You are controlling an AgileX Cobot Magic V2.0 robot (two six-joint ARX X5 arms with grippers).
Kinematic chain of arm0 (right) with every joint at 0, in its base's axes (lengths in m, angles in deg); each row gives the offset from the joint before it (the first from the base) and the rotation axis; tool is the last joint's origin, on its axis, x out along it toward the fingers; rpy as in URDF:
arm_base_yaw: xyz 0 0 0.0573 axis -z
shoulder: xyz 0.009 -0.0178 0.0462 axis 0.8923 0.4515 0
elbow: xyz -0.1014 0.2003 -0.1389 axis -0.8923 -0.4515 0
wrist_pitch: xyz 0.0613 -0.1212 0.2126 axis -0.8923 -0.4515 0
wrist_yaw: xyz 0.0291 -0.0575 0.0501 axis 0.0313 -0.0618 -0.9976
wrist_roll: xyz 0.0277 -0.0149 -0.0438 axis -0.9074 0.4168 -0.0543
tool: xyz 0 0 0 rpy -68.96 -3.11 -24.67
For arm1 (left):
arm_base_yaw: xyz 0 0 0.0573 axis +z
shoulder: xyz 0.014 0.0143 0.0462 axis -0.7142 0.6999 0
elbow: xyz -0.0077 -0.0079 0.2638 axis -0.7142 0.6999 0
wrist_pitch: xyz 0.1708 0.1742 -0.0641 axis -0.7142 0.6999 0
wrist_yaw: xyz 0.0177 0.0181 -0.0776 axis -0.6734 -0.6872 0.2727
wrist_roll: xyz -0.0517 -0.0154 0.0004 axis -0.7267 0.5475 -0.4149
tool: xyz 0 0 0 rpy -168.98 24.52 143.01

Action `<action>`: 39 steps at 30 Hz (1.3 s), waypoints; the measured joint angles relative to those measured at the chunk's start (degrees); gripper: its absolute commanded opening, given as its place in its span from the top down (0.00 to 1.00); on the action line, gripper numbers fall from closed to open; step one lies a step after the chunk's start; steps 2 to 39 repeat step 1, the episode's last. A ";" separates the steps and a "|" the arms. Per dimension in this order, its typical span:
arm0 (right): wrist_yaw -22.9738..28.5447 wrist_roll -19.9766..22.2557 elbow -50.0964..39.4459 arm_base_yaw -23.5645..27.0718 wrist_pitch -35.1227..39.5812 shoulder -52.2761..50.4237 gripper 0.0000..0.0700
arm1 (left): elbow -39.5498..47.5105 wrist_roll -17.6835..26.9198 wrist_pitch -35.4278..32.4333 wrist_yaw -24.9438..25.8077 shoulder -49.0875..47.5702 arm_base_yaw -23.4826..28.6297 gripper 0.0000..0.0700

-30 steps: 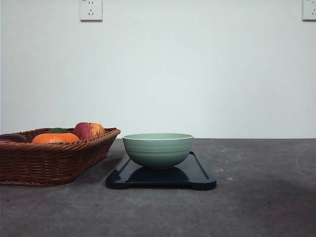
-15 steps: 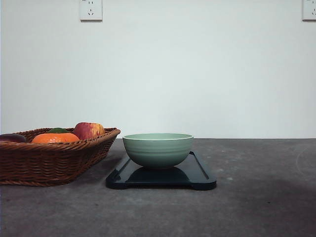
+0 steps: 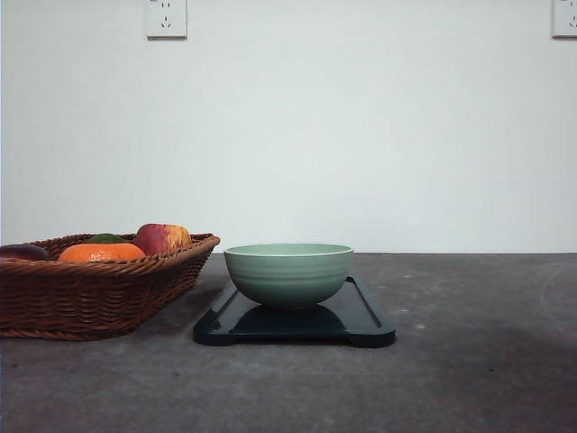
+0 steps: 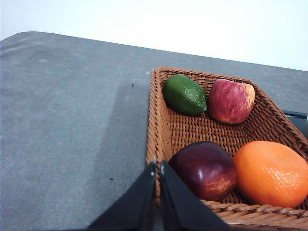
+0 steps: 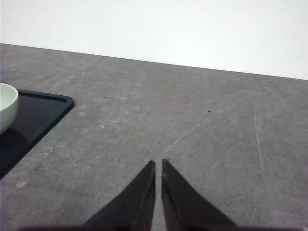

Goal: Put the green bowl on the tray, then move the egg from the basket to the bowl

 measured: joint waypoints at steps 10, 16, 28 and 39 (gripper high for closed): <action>0.00 -0.02 0.00 0.00 0.00 0.00 0.98 | 0.00 0.00 0.00 0.00 0.00 0.00 1.00; 0.00 -0.02 0.00 0.00 0.00 0.00 0.98 | 0.00 0.00 0.00 0.00 0.00 0.00 1.00; 0.00 -0.02 0.00 0.00 0.00 0.00 0.98 | 0.00 0.00 0.00 0.00 0.00 0.00 1.00; 0.00 -0.02 0.00 0.00 0.00 0.00 0.98 | 0.00 0.00 0.00 0.00 0.00 0.00 1.00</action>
